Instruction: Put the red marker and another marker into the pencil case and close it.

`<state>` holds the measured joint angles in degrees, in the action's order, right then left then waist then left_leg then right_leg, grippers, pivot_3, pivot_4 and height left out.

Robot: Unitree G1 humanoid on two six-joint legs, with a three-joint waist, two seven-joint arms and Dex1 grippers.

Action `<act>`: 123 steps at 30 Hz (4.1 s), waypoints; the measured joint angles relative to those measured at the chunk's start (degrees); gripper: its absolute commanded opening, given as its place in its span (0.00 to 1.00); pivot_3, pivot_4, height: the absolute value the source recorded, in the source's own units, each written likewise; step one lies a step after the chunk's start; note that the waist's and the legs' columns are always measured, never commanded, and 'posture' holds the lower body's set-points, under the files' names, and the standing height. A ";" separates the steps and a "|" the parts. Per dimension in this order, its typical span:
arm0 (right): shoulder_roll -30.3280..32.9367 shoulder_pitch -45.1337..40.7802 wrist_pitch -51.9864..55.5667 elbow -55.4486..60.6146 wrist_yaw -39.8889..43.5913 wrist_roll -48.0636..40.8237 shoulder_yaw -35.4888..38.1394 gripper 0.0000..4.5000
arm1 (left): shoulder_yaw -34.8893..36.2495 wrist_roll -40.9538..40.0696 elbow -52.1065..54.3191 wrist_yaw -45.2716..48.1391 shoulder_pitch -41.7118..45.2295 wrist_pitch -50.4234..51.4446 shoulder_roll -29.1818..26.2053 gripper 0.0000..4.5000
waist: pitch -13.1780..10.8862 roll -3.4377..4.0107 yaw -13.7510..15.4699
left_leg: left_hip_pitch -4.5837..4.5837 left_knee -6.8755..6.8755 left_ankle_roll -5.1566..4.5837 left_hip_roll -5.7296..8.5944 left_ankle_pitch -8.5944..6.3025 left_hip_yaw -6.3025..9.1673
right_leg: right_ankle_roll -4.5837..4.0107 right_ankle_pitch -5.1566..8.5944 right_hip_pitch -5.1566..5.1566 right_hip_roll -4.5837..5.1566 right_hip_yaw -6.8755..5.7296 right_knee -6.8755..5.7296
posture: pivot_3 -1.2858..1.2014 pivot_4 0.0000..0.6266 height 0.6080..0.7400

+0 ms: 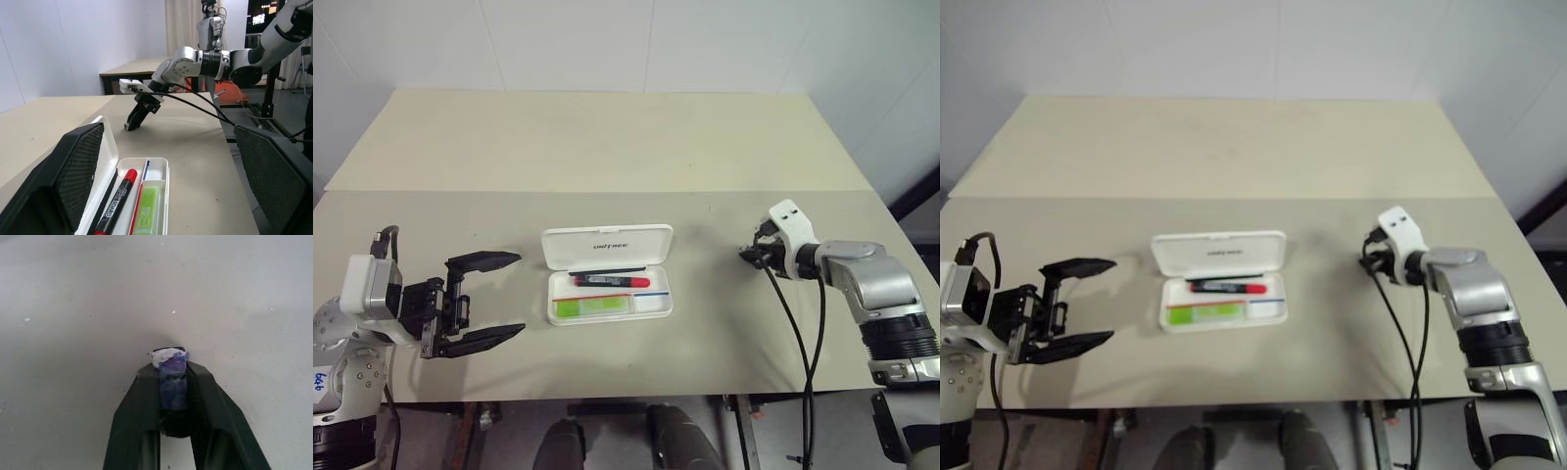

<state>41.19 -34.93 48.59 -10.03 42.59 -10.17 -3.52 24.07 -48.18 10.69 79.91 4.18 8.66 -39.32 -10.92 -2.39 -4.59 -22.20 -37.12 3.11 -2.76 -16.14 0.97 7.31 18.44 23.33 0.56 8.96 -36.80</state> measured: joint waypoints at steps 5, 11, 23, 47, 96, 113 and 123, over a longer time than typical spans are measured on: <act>1.36 -0.05 0.30 1.67 2.35 -0.12 -0.64 0.08 | 0.00 0.04 -0.01 -0.01 0.04 0.00 0.00 1.00 | -0.05 0.07 -0.03 | -0.11 0.08 0.00 0.00 0.00 0.00 | 0.00 0.00 0.11 0.00 -0.01 0.07 | 0.52 0.24 1.00; 2.70 -0.14 3.58 12.97 9.19 -3.37 -3.92 0.08 | -0.40 0.02 -0.05 0.30 1.03 0.03 0.00 1.00 | -0.22 0.36 -0.45 | -0.19 0.12 0.00 -0.05 0.00 -0.03 | 0.01 0.00 0.28 -0.06 0.02 0.00 | 0.52 0.24 1.00; 3.32 -7.73 9.73 30.89 16.71 -11.21 -13.87 0.08 | 0.68 0.28 -2.78 4.73 -1.59 -0.21 -2.03 1.00 | -0.27 0.42 -0.37 | -0.20 0.10 0.02 -0.05 -0.01 -0.01 | -0.09 0.05 0.30 0.00 -0.02 0.02 | 0.52 0.24 1.00; -3.69 -12.17 3.66 27.76 16.99 -4.05 -27.46 0.08 | 7.53 -1.15 -6.25 6.09 -7.34 -1.20 -4.28 1.00 | -0.27 0.42 -0.51 | -0.25 0.16 0.09 -0.10 -0.05 0.04 | -0.20 0.12 0.41 0.05 -0.13 -0.03 | 0.52 0.24 1.00; 6.18 4.68 -9.47 28.05 23.67 -20.02 6.80 0.99 | 2.86 6.53 -16.70 -6.19 9.39 -1.64 -5.82 1.00 | -0.29 0.40 -0.72 | -0.19 0.04 0.11 -0.07 -0.06 0.05 | -0.09 0.11 0.32 -0.04 -0.13 -0.18 | 0.52 0.24 1.00; 4.82 15.33 -18.80 28.96 21.76 -23.73 13.81 1.00 | -10.19 23.05 -53.37 -2.35 36.37 -9.48 -6.16 0.00 | -0.29 0.40 0.37 | -0.27 -0.01 0.12 -0.01 -0.06 0.03 | -0.05 0.10 0.33 -0.04 -0.14 -0.20 | 0.52 0.24 1.00; 4.74 18.89 -20.76 30.95 21.28 -27.23 17.81 1.00 | -14.08 31.38 -73.63 -0.51 49.02 -18.81 -1.44 0.00 | -0.29 0.39 0.73 | -0.27 -0.05 0.12 -0.01 -0.06 0.05 | -0.01 0.09 0.33 -0.08 -0.13 -0.26 | 0.52 0.24 1.00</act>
<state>45.92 -16.05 27.83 20.92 63.87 -37.39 14.29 9.99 -16.80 -62.94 79.40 53.20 -10.15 -40.76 -11.21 -2.00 -3.86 -22.47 -37.17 3.23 -2.77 -16.20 1.02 7.29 18.53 23.66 0.48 8.83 -37.05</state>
